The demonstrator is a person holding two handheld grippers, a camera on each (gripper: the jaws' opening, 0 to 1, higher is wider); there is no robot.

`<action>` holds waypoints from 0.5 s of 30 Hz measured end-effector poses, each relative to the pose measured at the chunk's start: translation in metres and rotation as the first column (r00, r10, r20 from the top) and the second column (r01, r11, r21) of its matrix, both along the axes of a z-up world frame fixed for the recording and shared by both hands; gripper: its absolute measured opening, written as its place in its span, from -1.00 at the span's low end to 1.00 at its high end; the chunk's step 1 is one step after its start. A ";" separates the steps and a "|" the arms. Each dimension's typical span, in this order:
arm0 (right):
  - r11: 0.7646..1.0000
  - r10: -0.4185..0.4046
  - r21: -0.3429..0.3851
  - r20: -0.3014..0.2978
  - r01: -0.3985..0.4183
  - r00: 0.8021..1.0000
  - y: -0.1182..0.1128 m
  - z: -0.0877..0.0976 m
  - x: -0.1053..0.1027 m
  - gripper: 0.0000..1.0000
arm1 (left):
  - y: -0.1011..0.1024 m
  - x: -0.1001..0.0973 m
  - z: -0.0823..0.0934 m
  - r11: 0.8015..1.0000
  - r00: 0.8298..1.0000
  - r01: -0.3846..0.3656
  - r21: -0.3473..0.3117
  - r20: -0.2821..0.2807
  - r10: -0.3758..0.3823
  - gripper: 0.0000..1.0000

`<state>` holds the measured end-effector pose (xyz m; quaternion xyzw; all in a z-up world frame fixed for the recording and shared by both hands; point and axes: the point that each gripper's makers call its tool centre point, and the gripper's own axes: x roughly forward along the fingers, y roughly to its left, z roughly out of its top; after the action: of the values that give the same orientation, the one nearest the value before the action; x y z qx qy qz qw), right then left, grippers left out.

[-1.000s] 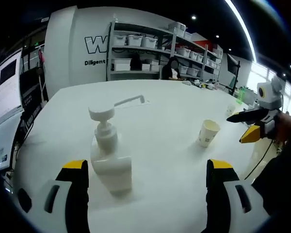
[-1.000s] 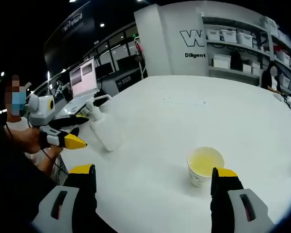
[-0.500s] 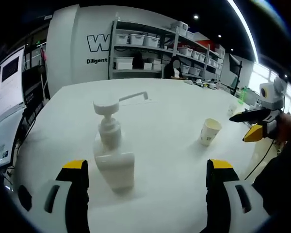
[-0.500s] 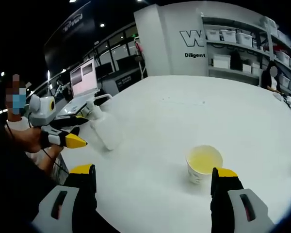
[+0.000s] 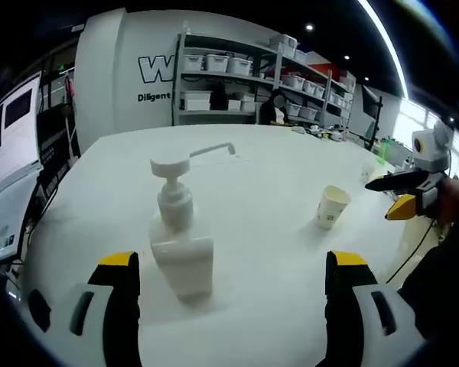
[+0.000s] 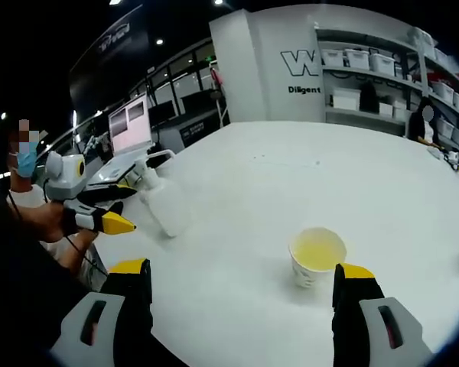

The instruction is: Hold the bottle steady, press the pump all the way down and release, and repeat the specified number of times to dispense into the cup

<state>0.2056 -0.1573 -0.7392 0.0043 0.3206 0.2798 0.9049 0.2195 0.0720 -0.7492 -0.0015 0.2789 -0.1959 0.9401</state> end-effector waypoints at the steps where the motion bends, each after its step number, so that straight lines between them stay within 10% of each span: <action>1: 1.000 0.001 -0.002 0.007 -0.001 1.000 0.000 0.001 0.000 0.98 | 0.000 0.000 0.000 1.000 1.000 0.000 0.000 0.001 0.000 0.98; 15: 1.000 0.003 0.008 0.038 -0.004 0.999 -0.001 0.017 0.006 0.98 | 0.010 0.013 -0.007 0.998 0.998 -0.059 0.033 0.001 0.059 0.93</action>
<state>0.2118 -0.1578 -0.7222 0.0024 0.3024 0.2828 0.9103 0.2326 0.0816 -0.7565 0.0059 0.2817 -0.1636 0.9454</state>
